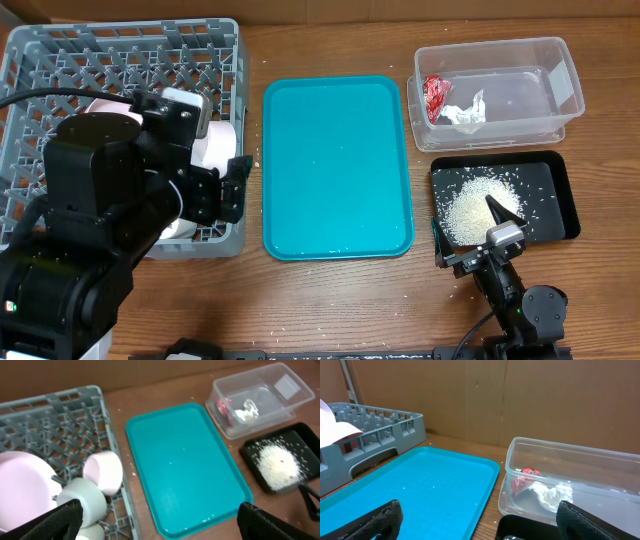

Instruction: Sort waste into correct bins and load items into the dishwasher

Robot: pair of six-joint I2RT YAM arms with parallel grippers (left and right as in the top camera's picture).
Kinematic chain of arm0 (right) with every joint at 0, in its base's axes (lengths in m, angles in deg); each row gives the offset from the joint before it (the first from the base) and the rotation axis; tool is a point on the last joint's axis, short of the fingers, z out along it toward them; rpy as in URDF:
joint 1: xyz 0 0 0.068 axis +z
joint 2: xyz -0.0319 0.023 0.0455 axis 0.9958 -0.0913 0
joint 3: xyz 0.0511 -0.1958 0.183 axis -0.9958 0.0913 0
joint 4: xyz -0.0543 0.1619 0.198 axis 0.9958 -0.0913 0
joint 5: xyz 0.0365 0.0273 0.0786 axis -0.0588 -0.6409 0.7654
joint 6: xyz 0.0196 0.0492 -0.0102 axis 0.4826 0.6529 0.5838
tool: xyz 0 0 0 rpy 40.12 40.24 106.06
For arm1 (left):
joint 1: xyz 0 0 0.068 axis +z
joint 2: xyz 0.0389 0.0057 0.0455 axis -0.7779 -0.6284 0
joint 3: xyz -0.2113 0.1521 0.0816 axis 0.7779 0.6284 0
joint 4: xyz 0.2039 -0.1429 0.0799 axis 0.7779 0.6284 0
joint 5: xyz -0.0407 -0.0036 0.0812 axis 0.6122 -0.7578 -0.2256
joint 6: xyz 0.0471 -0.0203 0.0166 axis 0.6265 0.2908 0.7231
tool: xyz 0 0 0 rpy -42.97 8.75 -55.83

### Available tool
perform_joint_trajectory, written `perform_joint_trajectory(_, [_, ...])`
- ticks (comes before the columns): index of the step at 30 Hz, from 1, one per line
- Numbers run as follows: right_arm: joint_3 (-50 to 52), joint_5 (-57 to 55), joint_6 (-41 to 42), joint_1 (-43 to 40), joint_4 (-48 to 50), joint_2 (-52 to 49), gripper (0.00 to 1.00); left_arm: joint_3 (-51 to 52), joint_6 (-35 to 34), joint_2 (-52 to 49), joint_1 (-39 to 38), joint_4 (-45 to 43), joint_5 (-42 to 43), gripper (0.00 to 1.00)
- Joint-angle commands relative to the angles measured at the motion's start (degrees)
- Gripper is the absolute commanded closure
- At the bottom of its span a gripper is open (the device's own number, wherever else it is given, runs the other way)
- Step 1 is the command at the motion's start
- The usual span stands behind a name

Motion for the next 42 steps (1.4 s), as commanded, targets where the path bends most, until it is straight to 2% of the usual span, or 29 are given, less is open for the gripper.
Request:
perform_joint_trajectory(1, [0.6,-0.4,0.0,-0.1,0.4,0.7,0.0,-0.3,-0.5,-0.4,-0.3,2.5,2.7,0.0])
perform_joint_trajectory(3, [0.6,-0.4,0.0,-0.1,0.4,0.7,0.0,-0.3,-0.4,-0.6,-0.3,5.4,1.8,0.0])
perform_joint_trajectory(6, [0.6,-0.4,0.0,-0.1,0.4,0.7,0.0,0.4,0.5,0.6,-0.9,4.6,-7.0,0.0])
perform_joint_trajectory(8, [0.6,-0.4,0.0,-0.1,0.4,0.7,0.0,2.7,2.3,2.6,-0.5,-0.9,-9.7,0.0])
perform_joint_trajectory(11, [0.6,-0.4,0.0,-0.1,0.4,0.7,0.0,10.5,5.4,8.2,0.7,-14.0,-9.9,0.0])
perform_joint_trajectory(17, [0.6,-0.4,0.0,-0.1,0.4,0.7,0.0,34.0,4.5,23.1,4.8,-36.5,-5.7,0.0])
perform_joint_trajectory(21, [0.6,-0.4,0.0,-0.1,0.4,0.7,0.0,48.4,3.5,33.6,6.4,-45.7,-5.7,0.0])
perform_joint_trajectory(32, [0.6,-0.4,0.0,-0.1,0.4,0.7,0.0,76.9,1.3,58.9,6.6,-57.5,-6.4,0.0])
perform_joint_trajectory(37, [0.6,-0.4,0.0,-0.1,0.4,0.7,0.0,85.1,1.3,65.5,6.8,-58.6,-9.4,0.0])
perform_joint_trajectory(42, [0.6,-0.4,0.0,-0.1,0.4,0.7,0.0,93.0,1.3,65.4,6.9,-64.2,-9.2,0.0])
